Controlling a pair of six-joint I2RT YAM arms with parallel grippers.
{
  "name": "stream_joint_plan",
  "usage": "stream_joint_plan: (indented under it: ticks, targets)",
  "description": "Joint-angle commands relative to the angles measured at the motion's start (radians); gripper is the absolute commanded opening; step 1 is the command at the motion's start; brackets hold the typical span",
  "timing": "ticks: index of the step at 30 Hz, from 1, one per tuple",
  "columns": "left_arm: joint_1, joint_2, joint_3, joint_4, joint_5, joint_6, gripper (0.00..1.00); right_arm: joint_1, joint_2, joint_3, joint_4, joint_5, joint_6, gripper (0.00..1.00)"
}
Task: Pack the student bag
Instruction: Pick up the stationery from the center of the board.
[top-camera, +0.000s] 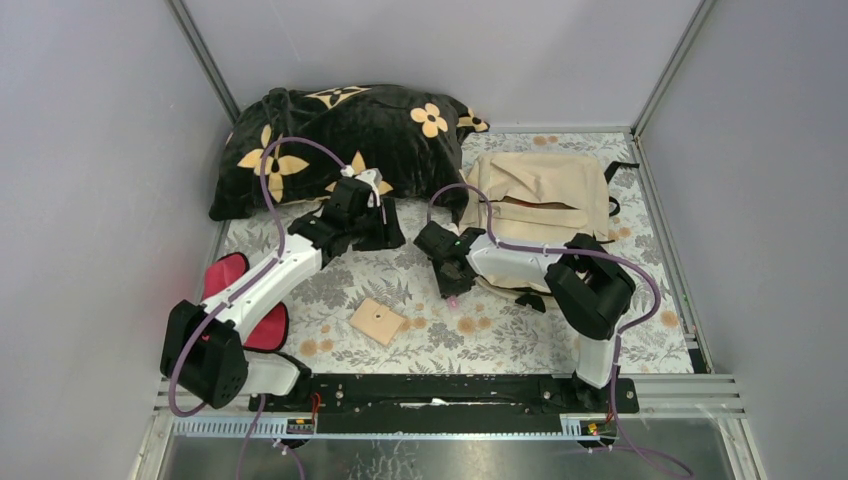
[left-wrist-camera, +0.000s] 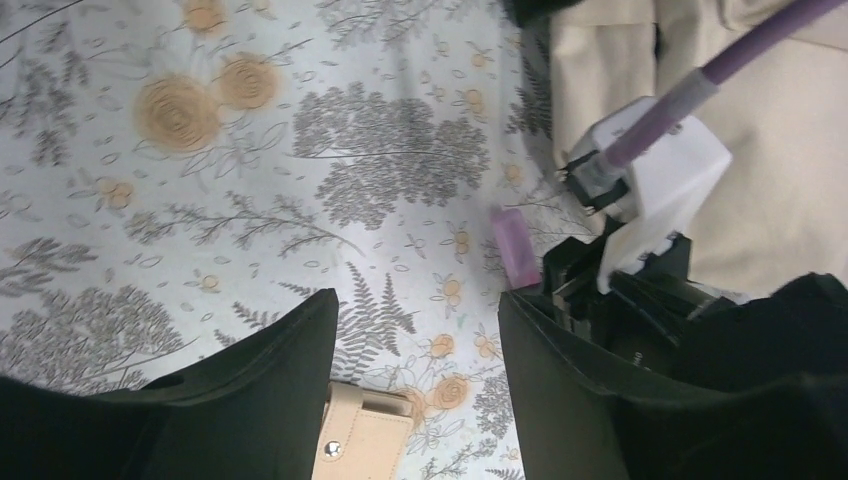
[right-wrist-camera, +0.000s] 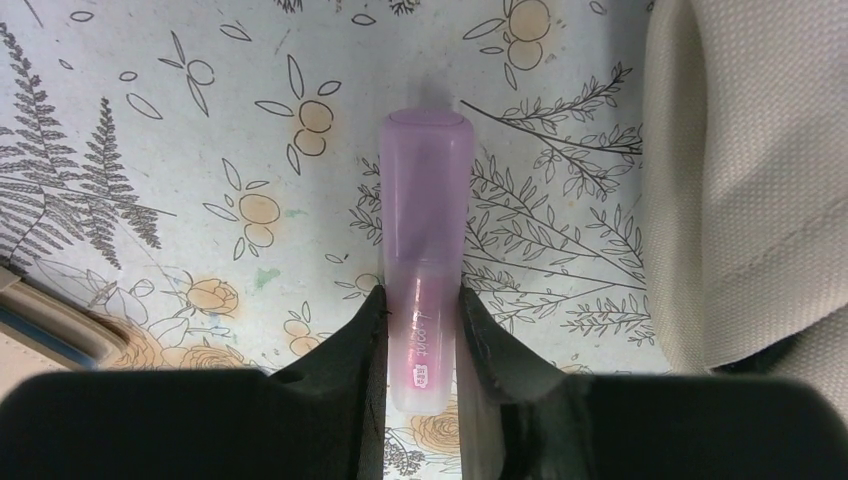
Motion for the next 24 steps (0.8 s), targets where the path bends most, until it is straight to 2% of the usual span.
stream_joint_plan:
  ticks: [1,11,16,20,24]
  targets:
    - [0.007,0.026,0.088,0.006,0.138,0.074,0.68,0.008,-0.111,0.01,0.008,-0.001,-0.02,0.0]
    - [0.016,0.062,0.146,0.02,0.26,0.091,0.68,-0.042,-0.388,-0.011,-0.002,0.062,0.003,0.0]
    - [0.016,0.08,0.154,0.026,0.287,0.09,0.68,-0.212,-0.535,-0.053,-0.058,0.096,0.196,0.0]
    - [0.015,0.055,0.125,0.07,0.273,0.078,0.68,-0.33,-0.676,-0.115,0.019,0.051,0.343,0.0]
    - [0.015,0.05,0.122,0.075,0.269,0.07,0.68,-0.463,-0.65,-0.057,0.013,-0.007,0.418,0.0]
